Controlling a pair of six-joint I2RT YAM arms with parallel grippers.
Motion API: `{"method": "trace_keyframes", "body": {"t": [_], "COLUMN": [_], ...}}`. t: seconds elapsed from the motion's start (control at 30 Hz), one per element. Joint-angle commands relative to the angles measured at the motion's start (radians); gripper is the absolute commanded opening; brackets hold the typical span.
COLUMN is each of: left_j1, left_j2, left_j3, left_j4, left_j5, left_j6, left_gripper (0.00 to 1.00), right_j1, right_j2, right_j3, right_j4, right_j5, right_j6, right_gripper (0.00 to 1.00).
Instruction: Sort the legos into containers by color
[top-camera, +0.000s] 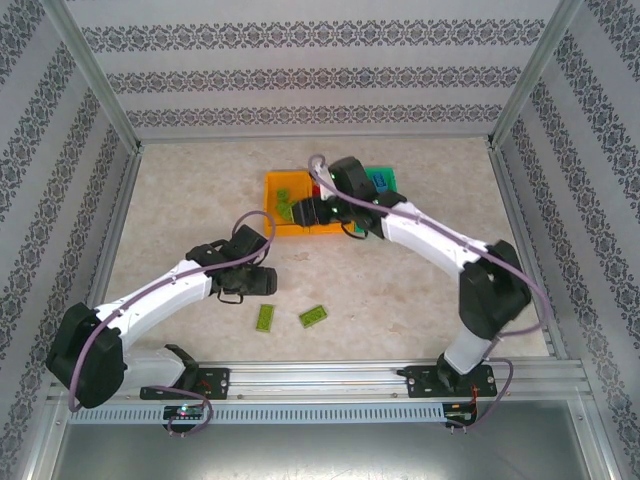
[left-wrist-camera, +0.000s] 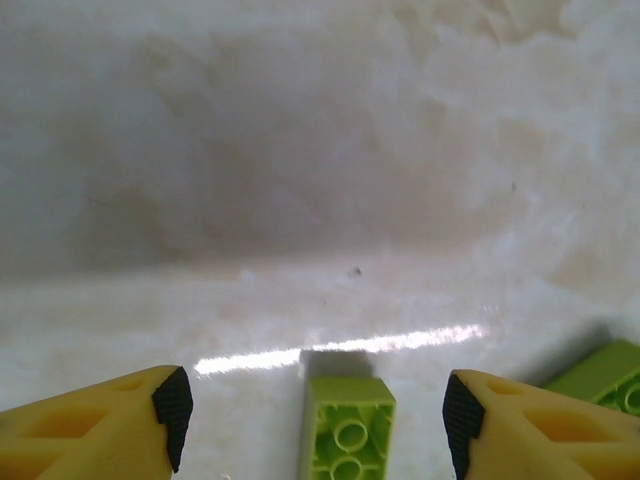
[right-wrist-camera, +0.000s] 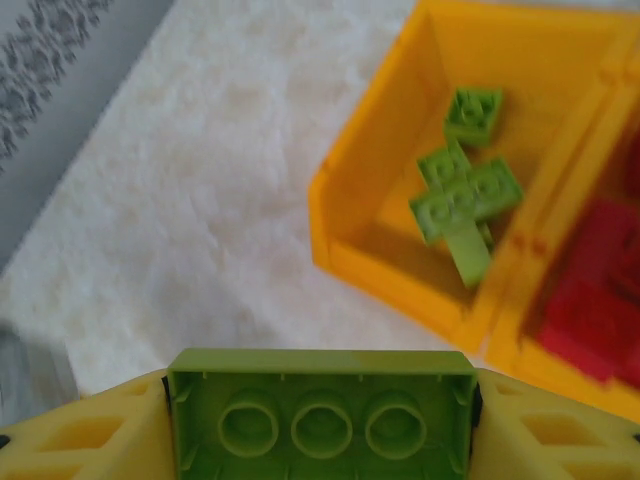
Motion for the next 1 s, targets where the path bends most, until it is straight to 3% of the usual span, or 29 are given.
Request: {"method": "trace_keyframes", "body": {"t": [0.0, 0.17, 0.37, 0.73, 0.97], "left_j1": [-0.033, -0.071, -0.145, -0.218, -0.221], "left_j2": [-0.032, -0.034, -0.054, 0.004, 0.053], "left_j3": [-0.045, -0.078, -0.121, -0.15, -0.145], "left_j4": [-0.006, -0.01, 0.003, 0.076, 0.086], "left_j5": [-0.014, 0.006, 0.001, -0.016, -0.021], "left_j6": [-0.049, -0.057, -0.111, -0.167, -0.179], "left_gripper": [0.69, 0.69, 0.7, 0.69, 0.65], "right_j1": [-0.032, -0.091, -0.109, -0.109, -0.11], "right_j2": [0.136, 0.342, 0.471, 0.515, 0.522], "right_j3": [0.142, 0.351, 0.488, 0.52, 0.538], "right_j4": [-0.03, -0.075, -0.107, -0.135, -0.15], "right_j5": [-0.089, -0.152, -0.185, -0.188, -0.186], "right_j6": [0.045, 0.12, 0.142, 0.141, 0.141], "right_gripper": [0.59, 0.59, 0.6, 0.68, 0.79]}}
